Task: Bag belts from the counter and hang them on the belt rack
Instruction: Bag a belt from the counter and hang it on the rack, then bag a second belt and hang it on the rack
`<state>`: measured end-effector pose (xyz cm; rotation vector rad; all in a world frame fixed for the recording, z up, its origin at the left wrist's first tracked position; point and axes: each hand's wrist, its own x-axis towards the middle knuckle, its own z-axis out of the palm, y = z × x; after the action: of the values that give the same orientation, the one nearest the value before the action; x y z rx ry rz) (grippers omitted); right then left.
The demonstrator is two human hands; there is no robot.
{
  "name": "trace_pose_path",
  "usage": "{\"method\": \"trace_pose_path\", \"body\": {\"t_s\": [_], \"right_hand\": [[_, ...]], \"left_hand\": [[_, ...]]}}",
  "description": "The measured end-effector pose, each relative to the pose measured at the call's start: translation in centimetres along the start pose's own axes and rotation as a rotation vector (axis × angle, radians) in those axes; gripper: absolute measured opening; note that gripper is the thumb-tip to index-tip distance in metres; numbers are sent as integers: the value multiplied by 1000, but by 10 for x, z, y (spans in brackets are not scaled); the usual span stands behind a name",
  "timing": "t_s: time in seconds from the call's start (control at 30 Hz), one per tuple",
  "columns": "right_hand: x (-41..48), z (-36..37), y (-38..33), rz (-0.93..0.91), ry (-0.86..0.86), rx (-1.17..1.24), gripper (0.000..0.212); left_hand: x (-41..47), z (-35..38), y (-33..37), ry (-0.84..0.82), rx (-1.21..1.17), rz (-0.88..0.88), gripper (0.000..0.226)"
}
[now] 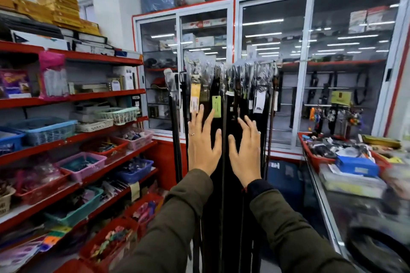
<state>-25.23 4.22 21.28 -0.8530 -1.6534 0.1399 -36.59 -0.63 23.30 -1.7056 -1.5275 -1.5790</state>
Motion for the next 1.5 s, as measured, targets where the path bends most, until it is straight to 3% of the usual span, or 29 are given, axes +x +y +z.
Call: {"method": "trace_pose_path", "body": {"t_s": [0.37, 0.8, 0.93, 1.07, 1.2, 1.33, 1.5], "right_hand": [[-140, -83, 63, 185, -49, -383, 52], [-294, -225, 115, 710, 49, -631, 52], [-323, -277, 119, 887, 128, -737, 65], [-339, -320, 124, 1165, 118, -877, 52], [-356, -352, 133, 1407, 54, -812, 57], [-360, -362, 139, 1430, -108, -873, 41], [-359, -360, 144, 1411, -1, -780, 34]], "left_hand": [[-143, 51, 30, -309, -20, -30, 51], [-267, 122, 137, -754, -256, 49, 48], [-295, 151, 177, -958, -374, 138, 48], [-318, 171, 225, -1263, -514, 179, 45], [-337, 185, 263, -1516, -408, 259, 41], [-344, 189, 282, -1556, -252, 368, 38], [-350, 194, 281, -1477, -300, 218, 31]]}}
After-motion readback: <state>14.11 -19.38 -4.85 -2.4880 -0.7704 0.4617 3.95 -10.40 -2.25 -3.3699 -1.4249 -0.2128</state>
